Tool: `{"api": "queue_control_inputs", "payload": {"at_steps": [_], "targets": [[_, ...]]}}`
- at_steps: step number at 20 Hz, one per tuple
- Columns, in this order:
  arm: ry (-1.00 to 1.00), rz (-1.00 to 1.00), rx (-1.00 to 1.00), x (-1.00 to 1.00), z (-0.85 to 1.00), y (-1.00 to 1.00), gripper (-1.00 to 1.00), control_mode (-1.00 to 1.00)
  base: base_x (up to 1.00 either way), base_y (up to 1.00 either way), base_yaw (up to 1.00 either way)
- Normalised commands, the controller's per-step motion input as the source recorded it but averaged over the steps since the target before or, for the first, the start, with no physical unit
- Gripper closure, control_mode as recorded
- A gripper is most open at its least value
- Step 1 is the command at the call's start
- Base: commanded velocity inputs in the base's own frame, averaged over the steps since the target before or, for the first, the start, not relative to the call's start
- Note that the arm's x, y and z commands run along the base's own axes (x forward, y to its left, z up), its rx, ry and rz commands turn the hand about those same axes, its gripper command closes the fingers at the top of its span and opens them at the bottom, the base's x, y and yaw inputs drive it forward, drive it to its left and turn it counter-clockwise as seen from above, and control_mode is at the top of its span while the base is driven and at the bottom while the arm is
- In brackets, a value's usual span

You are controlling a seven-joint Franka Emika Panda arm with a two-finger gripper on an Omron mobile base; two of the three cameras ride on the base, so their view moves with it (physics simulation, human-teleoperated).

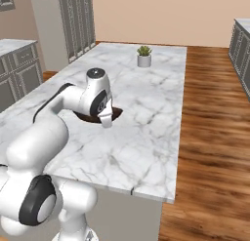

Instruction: Clear the mugs and bowl far away from the sink.

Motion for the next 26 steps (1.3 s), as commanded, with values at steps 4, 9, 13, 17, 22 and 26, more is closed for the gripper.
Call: {"api": "queue_control_inputs", "payload": {"at_steps": [4, 9, 13, 17, 22, 26], "targets": [[-0.17, 0.01, -0.04, 0.48, -0.54, 0.03, 1.00, -1.00, 0.00, 0.00, 0.00], [-0.02, 0.00, -0.02, 0.52, -0.54, 0.00, 1.00, -1.00, 0.00, 0.00, 0.00], [0.07, 0.00, 0.00, 0.57, -0.44, 0.00, 1.00, -1.00, 0.00, 0.00, 0.00], [0.07, 0.02, 0.00, 0.43, -0.47, 0.00, 1.00, -1.00, 0.00, 0.00, 0.00], [0.08, 0.00, 0.00, 0.35, -0.53, 0.00, 1.00, -1.00, 0.00, 0.00, 0.00], [0.10, 0.00, 0.00, 0.32, -0.50, 0.00, 1.00, -1.00, 0.00, 0.00, 0.00]]}}
